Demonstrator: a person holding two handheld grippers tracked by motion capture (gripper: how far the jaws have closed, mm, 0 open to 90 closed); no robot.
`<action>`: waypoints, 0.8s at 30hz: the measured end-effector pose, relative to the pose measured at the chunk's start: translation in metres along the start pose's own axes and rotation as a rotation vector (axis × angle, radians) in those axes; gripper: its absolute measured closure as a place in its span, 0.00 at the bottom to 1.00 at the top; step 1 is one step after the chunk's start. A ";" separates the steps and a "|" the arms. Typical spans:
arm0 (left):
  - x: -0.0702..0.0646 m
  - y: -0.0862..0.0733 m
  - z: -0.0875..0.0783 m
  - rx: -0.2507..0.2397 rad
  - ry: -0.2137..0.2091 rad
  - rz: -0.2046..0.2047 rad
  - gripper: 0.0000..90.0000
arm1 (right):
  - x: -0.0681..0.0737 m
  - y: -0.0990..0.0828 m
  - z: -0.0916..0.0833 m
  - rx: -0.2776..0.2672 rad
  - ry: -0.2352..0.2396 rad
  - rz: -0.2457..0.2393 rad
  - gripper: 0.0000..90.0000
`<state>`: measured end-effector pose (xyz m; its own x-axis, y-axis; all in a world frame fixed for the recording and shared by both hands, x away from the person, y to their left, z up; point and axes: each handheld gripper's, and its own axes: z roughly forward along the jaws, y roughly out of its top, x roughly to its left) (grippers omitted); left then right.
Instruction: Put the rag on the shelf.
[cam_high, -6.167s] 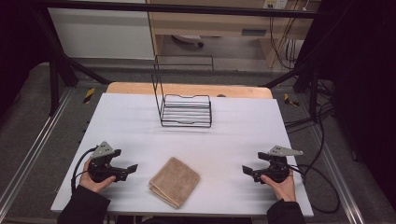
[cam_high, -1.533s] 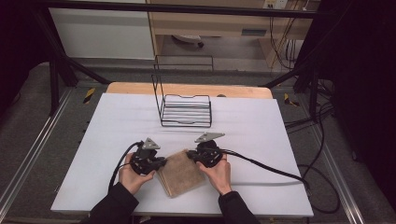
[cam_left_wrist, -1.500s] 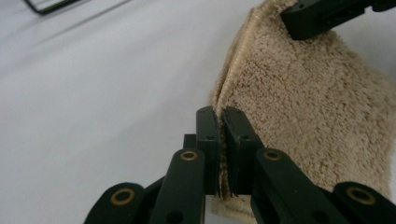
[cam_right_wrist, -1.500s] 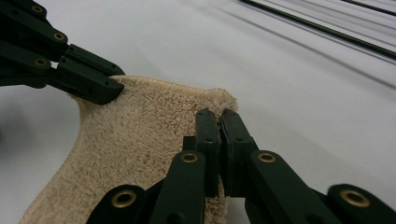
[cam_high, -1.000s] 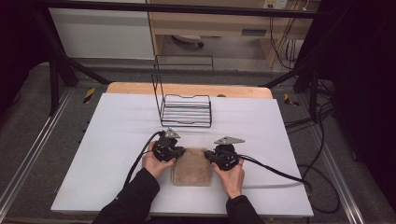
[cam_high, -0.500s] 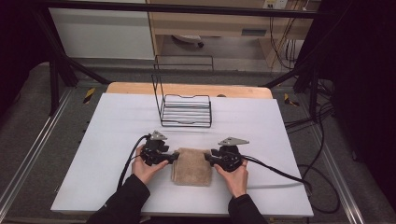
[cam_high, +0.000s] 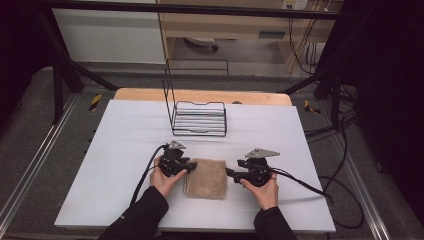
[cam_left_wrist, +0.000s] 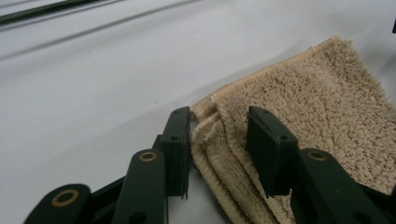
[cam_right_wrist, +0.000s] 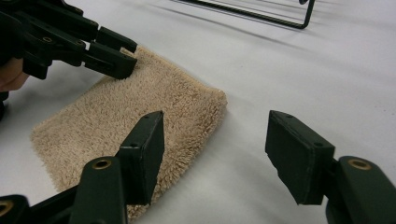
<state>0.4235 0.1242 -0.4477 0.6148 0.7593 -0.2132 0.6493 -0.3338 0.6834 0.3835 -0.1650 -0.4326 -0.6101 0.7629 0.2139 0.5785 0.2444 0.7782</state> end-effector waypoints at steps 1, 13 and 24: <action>0.000 0.000 0.000 0.002 -0.002 -0.004 0.67 | 0.000 0.000 -0.001 0.001 0.004 0.007 0.41; -0.001 0.000 0.002 0.007 -0.030 -0.022 0.80 | -0.003 0.002 0.001 0.000 0.019 0.004 0.35; -0.005 -0.001 0.002 0.005 -0.024 0.016 0.89 | -0.006 0.004 0.009 -0.006 0.017 -0.006 0.31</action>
<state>0.4209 0.1191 -0.4489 0.6354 0.7404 -0.2193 0.6419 -0.3485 0.6830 0.3948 -0.1631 -0.4362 -0.6228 0.7511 0.2191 0.5712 0.2452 0.7833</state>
